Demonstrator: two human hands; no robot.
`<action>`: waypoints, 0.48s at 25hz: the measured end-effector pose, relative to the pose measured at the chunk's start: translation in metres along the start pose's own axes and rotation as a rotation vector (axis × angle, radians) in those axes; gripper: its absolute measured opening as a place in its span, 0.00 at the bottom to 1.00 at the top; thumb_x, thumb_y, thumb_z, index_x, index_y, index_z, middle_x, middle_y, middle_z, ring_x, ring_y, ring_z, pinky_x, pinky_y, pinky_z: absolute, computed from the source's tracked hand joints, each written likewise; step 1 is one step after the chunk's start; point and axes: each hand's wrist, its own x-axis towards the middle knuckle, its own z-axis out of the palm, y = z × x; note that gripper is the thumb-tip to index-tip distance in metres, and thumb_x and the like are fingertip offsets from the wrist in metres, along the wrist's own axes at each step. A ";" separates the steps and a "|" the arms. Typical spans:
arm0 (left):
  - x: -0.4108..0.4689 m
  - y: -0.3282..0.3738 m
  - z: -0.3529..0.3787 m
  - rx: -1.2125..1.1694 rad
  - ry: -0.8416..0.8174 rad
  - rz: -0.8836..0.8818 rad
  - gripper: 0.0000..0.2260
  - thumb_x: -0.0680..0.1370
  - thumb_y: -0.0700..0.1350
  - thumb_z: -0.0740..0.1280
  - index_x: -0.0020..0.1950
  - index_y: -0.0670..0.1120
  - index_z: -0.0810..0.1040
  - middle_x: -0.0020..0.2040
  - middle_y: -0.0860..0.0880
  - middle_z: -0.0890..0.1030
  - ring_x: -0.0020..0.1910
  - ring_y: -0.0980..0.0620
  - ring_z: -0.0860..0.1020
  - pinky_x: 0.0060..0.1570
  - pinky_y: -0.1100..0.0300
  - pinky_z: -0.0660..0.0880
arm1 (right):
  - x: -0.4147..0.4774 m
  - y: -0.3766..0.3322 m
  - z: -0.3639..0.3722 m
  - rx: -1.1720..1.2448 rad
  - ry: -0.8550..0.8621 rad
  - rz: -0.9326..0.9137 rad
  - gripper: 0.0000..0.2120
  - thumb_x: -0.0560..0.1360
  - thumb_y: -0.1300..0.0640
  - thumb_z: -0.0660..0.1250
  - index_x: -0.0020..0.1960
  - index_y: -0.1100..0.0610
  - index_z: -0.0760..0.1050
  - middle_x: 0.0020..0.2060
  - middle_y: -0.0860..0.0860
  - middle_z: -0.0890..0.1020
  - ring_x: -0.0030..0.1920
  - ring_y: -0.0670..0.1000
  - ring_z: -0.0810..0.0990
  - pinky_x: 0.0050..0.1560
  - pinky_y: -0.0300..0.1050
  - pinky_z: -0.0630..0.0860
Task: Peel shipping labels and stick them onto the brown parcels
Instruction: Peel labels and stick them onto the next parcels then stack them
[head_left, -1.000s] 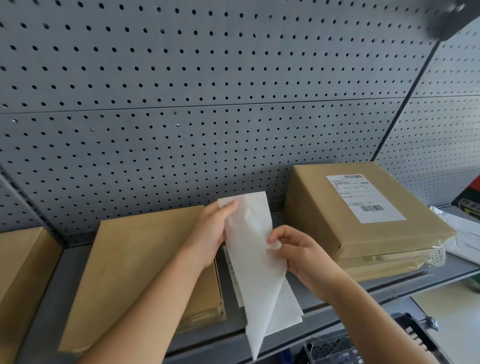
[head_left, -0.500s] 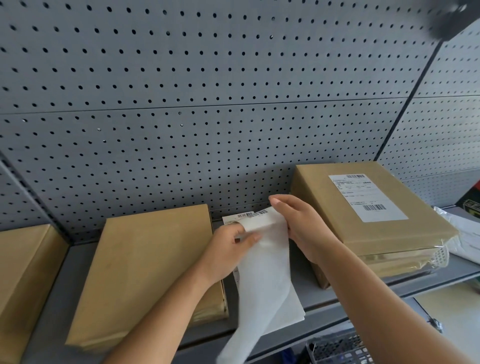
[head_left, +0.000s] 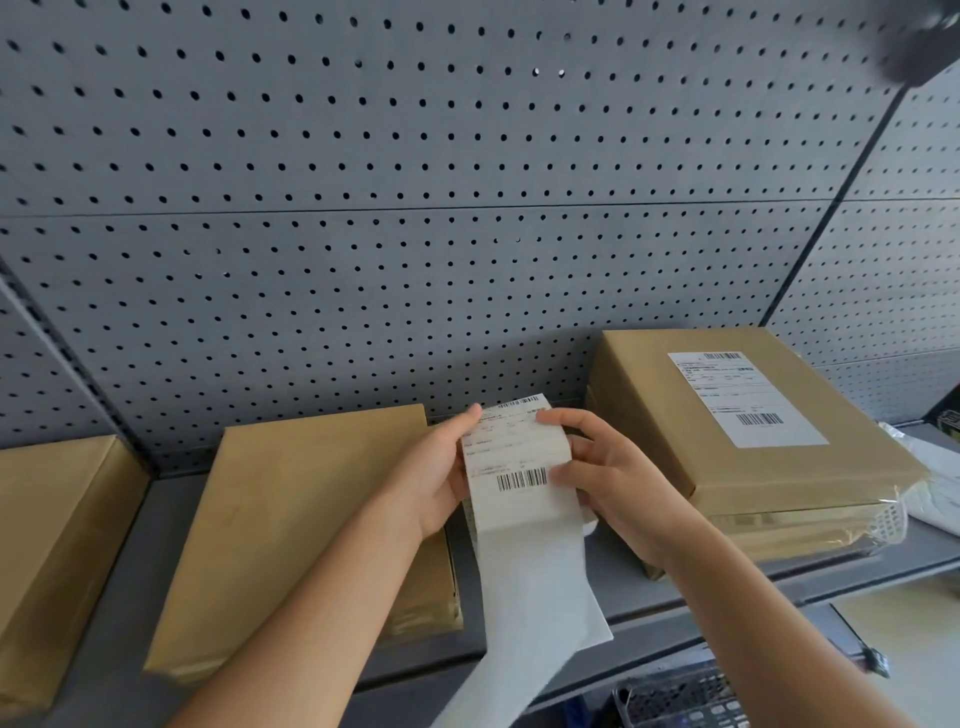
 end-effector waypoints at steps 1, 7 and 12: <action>0.002 0.000 0.002 -0.003 0.012 0.039 0.13 0.83 0.46 0.65 0.63 0.42 0.82 0.58 0.40 0.86 0.56 0.42 0.85 0.51 0.49 0.82 | -0.004 0.003 0.000 -0.032 -0.013 0.003 0.25 0.78 0.74 0.61 0.67 0.51 0.72 0.56 0.57 0.85 0.57 0.58 0.84 0.58 0.59 0.81; -0.003 -0.011 0.008 0.287 0.061 0.287 0.08 0.82 0.40 0.66 0.59 0.48 0.82 0.52 0.48 0.88 0.52 0.47 0.86 0.54 0.46 0.83 | -0.003 0.016 -0.010 -0.327 0.237 -0.097 0.17 0.80 0.63 0.66 0.61 0.43 0.77 0.51 0.48 0.81 0.53 0.48 0.83 0.50 0.38 0.81; -0.012 -0.020 0.010 0.383 0.027 0.392 0.09 0.82 0.38 0.66 0.59 0.45 0.83 0.51 0.49 0.88 0.50 0.50 0.87 0.48 0.56 0.84 | 0.017 0.015 -0.005 -0.930 0.462 -0.406 0.13 0.78 0.56 0.69 0.62 0.47 0.79 0.59 0.47 0.72 0.59 0.48 0.70 0.58 0.39 0.70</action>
